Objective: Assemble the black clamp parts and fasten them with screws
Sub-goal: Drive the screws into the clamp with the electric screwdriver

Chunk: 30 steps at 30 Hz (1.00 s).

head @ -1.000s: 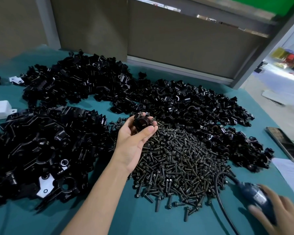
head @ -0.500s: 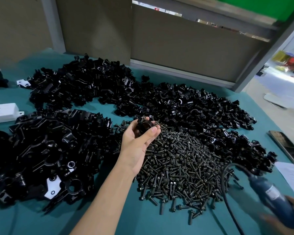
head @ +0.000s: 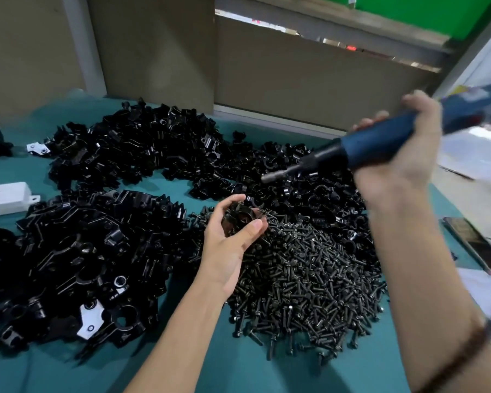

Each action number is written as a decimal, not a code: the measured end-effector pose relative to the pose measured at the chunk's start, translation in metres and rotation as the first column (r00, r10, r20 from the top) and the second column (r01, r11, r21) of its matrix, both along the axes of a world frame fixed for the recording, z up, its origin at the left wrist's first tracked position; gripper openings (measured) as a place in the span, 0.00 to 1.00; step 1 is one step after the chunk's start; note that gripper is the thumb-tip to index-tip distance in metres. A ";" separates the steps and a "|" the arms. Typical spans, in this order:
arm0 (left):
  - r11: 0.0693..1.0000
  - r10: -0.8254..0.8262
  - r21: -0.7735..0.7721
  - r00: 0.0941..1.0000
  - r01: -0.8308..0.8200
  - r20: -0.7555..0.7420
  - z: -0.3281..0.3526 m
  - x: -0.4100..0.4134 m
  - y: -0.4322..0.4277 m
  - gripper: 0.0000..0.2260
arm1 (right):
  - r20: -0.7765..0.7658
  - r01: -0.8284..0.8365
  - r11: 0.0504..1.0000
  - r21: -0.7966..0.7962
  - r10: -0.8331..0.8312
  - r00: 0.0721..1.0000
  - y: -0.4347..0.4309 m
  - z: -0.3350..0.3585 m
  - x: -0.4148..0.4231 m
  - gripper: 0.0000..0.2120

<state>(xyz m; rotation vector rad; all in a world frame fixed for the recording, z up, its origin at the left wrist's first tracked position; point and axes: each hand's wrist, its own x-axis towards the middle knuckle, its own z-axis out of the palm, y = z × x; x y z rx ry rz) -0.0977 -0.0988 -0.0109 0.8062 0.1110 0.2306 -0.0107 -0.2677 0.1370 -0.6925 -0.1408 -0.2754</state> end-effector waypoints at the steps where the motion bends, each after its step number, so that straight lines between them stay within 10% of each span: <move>1: 1.000 -0.005 -0.008 1.000 0.004 -0.004 0.000 0.000 0.000 0.21 | -0.083 -0.005 1.000 0.005 0.006 0.997 0.023 0.004 0.009 0.06; 10: 1.000 -0.009 -0.018 1.000 0.010 0.024 0.000 0.002 0.001 0.22 | -0.151 -0.100 0.941 -0.322 0.053 0.987 0.082 0.016 0.018 0.15; 30: 0.966 -0.019 0.258 1.000 0.025 -0.025 0.003 -0.001 0.002 0.20 | -0.162 -0.191 0.928 -0.321 0.145 0.976 0.078 0.012 0.022 0.07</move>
